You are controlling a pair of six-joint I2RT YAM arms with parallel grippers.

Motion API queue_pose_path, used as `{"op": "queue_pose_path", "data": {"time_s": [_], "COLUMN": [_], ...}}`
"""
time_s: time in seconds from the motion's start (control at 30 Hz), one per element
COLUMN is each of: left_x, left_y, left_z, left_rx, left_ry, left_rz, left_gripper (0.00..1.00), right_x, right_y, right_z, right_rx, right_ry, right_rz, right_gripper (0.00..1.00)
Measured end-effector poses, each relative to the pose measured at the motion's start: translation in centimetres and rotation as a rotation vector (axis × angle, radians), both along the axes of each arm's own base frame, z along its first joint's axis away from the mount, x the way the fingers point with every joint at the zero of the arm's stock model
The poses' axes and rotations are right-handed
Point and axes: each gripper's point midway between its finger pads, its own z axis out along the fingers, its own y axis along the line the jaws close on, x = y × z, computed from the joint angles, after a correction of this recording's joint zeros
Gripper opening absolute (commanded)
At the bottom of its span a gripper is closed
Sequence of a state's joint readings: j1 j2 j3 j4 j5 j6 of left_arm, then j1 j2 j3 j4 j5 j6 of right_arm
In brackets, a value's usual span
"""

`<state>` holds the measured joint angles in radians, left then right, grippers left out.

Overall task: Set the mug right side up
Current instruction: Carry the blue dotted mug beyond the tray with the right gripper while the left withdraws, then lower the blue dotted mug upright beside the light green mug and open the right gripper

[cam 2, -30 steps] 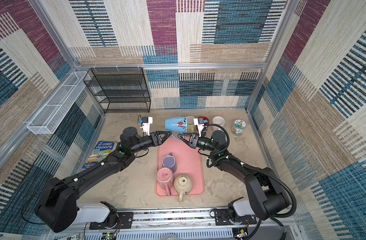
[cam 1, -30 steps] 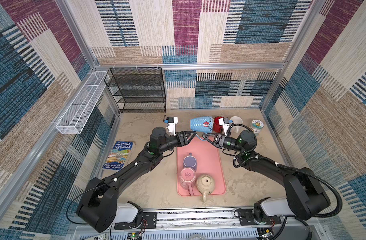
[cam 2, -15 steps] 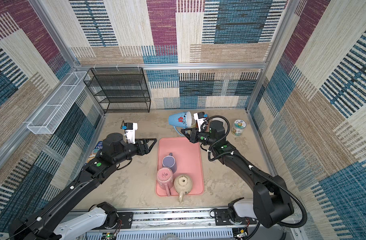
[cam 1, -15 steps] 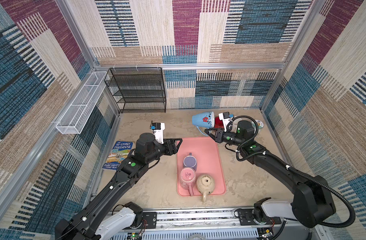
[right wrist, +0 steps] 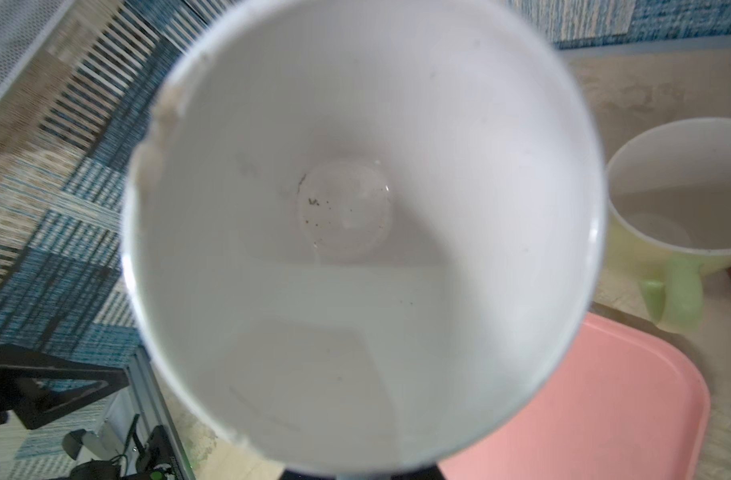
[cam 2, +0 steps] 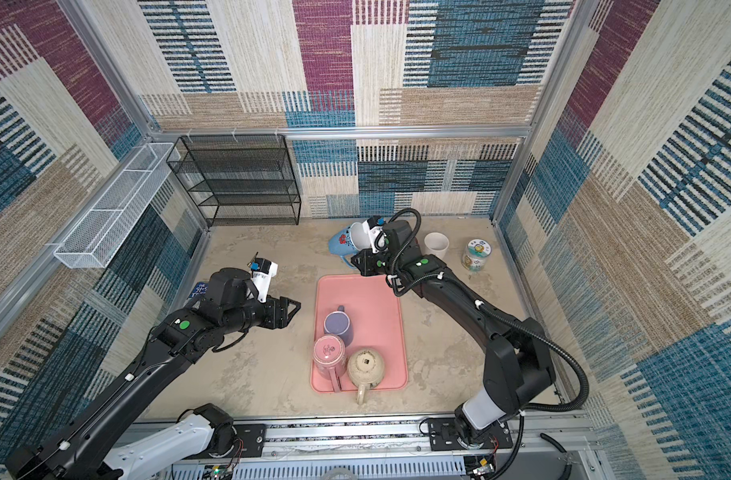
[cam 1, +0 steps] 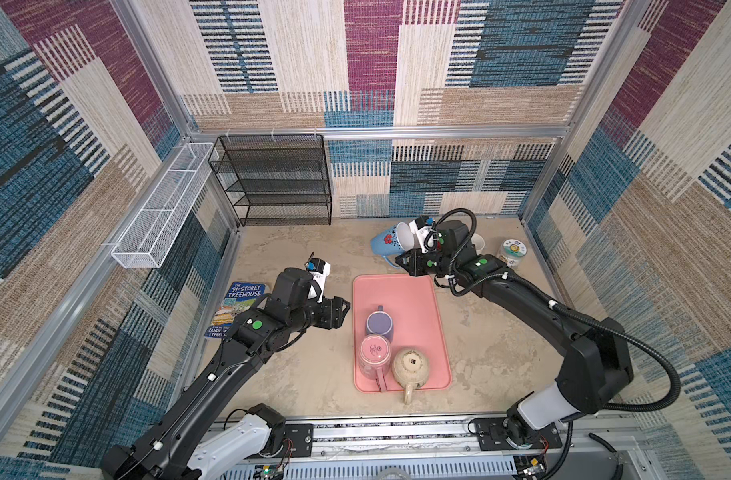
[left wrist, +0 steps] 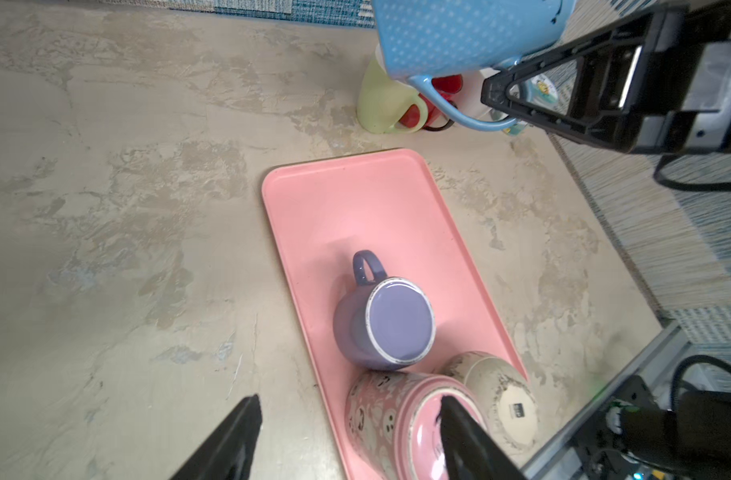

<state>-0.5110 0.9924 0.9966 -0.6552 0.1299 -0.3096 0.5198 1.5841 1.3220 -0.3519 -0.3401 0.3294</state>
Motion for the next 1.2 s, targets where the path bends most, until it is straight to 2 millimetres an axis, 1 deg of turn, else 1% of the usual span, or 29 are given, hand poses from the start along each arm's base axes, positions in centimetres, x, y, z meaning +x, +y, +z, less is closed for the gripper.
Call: {"op": "queue_pose_path", "data": {"time_s": [0.1,0.2,0.33,0.5,0.6,0.77,0.93,1.03,1.2], "left_x": [-0.1,-0.4,-0.1,-0.2,-0.4,-0.5,-0.4,-0.2,0.1], "left_y": [0.4,0.7,1.0,0.7,0.5,0.8,0.9,1.0,1.4], "left_z": [-0.2,-0.3,-0.8,-1.8,-2.1,-2.3,-2.5,-2.8,-3.2], "left_rx": [0.024,0.039,0.064,0.08,0.08,0.09,0.098,0.106,0.112], "left_ry": [-0.019,-0.035,-0.034,0.005,0.02,0.027,0.03,0.042,0.056], "left_rz": [0.001,-0.007,-0.006,-0.037,-0.053,-0.051,-0.05,-0.043,-0.026], "left_gripper": [0.72,0.72,0.72,0.72,0.72,0.73,0.73,0.72,0.72], "right_x": [0.3,1.0,2.2,3.5,4.6,6.5,8.3,9.0,9.4], "right_y": [0.6,0.1,-0.8,-0.4,-0.3,-0.8,-0.7,-0.8,-1.3], "right_z": [-1.4,-2.7,-4.6,-6.9,-8.0,-10.0,-11.3,-12.2,-13.9], "right_rx": [-0.089,-0.172,-0.271,-0.379,-0.432,-0.526,-0.595,-0.631,-0.686], "right_ry": [0.025,0.045,0.065,0.088,0.092,0.106,0.107,0.109,0.129], "right_rz": [0.0,-0.024,-0.063,-0.063,-0.066,-0.097,-0.108,-0.114,-0.119], "right_gripper": [0.0,0.0,0.0,0.0,0.0,0.0,0.0,0.0,0.0]}}
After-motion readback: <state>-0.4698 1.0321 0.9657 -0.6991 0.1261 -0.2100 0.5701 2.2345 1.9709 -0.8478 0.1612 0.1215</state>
